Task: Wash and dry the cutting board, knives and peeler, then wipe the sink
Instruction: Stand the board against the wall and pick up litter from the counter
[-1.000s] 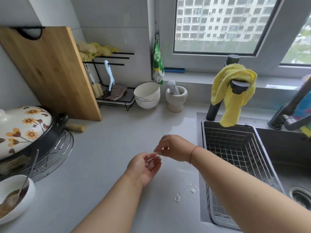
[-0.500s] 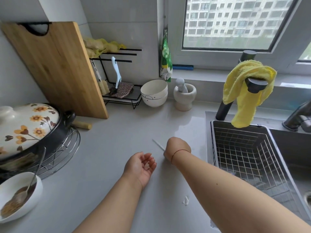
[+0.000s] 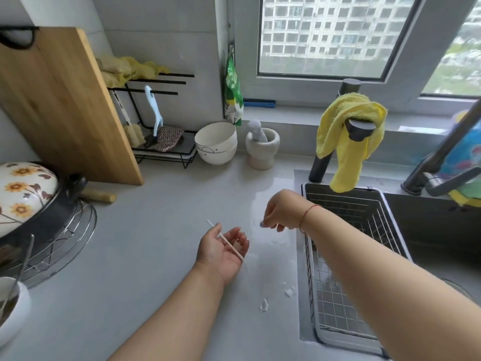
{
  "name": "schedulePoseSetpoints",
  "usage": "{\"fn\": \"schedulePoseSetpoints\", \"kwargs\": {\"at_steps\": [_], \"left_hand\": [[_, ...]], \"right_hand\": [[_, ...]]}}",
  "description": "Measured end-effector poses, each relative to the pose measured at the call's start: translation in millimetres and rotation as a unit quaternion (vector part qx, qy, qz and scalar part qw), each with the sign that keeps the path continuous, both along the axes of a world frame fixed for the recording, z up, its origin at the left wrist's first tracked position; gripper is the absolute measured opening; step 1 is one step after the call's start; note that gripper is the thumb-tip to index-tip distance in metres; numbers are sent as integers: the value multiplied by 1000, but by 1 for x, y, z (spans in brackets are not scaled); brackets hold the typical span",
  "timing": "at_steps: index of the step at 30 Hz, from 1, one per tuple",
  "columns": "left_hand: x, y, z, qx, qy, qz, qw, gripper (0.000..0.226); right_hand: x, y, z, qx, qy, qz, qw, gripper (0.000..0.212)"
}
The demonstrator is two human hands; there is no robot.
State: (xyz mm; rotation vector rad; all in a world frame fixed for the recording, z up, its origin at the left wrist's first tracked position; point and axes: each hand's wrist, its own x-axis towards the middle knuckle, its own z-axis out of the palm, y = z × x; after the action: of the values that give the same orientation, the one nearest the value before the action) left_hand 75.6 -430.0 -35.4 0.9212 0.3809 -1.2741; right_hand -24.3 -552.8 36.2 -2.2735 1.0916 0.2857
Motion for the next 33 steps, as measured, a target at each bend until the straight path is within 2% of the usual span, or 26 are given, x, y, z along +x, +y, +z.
{"fn": "schedulePoseSetpoints", "kwargs": {"at_steps": [3, 7, 10, 14, 19, 22, 25, 27, 29, 33], "left_hand": [[1, 1, 0, 12, -5, -20, 1000, 40], [-6, 4, -2, 21, -7, -34, 999, 38], [-11, 9, -3, 30, -11, -37, 999, 37], [-13, 17, -2, 32, -15, -36, 999, 37], [-15, 27, 1, 46, -28, -41, 998, 35], [-22, 27, 2, 62, -47, -66, 995, 36], [-33, 22, 8, 60, -43, -95, 993, 41], [-40, 20, 14, 36, -25, -108, 993, 42], [-44, 20, 18, 11, -17, -117, 993, 39], [-43, 23, 17, 9, -10, -102, 995, 35]], "right_hand": [[-30, 4, -9, -30, 125, 80, 988, 28], [-54, 31, -41, -49, 172, 128, 976, 44], [-58, 44, -63, -60, 135, 149, 978, 46], [-64, 46, -71, -61, 87, 164, 981, 23], [-73, 46, -69, -50, 55, 160, 984, 14], [-64, 39, -42, -13, -35, 106, 994, 6], [-46, 38, -11, 20, -143, 89, 986, 12], [-35, 42, 0, 21, -141, 126, 982, 9], [-30, 45, 3, -9, -102, 169, 980, 9], [-30, 42, 1, -24, -129, 150, 980, 18]]}}
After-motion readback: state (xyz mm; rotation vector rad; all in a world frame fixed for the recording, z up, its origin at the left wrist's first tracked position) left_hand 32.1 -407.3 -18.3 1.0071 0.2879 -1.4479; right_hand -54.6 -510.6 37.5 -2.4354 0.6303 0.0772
